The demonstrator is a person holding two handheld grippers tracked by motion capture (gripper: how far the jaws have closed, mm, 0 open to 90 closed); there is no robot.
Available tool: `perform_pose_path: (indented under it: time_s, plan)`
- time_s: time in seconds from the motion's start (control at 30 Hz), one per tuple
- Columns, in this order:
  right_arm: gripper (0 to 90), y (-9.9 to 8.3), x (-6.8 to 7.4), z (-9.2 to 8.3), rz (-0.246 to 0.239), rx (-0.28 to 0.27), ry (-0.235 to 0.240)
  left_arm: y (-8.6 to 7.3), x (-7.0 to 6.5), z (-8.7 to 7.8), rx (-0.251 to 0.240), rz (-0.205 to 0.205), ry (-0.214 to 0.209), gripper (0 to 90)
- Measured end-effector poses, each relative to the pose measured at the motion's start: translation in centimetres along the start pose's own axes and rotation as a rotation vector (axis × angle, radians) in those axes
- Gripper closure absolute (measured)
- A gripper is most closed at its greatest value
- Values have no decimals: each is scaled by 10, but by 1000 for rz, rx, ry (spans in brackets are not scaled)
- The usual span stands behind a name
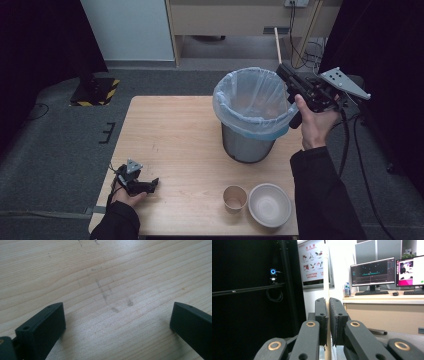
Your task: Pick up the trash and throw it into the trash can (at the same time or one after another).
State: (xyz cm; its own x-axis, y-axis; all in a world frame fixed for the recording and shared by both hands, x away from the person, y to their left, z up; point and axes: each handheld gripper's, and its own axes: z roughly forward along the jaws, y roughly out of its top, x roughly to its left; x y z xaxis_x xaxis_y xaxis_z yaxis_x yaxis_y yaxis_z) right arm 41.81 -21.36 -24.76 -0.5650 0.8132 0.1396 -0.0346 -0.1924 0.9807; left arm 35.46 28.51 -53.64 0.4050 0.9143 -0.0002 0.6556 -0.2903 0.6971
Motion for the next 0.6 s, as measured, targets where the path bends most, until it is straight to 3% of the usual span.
perform_pose_path:
  time_s: [0.2, 0.5, 0.6]
  plan:
    - [857, -9, -7, 18, -15, 39, -28, 0, 0, 0, 0, 0, 0, 0]
    - [845, -20, -14, 30, -20, 83, -65, 0, 0, 0, 0, 0, 0, 0]
    - [774, -20, -18, 33, -28, 88, -74, 0, 0, 0, 0, 0, 0, 0]
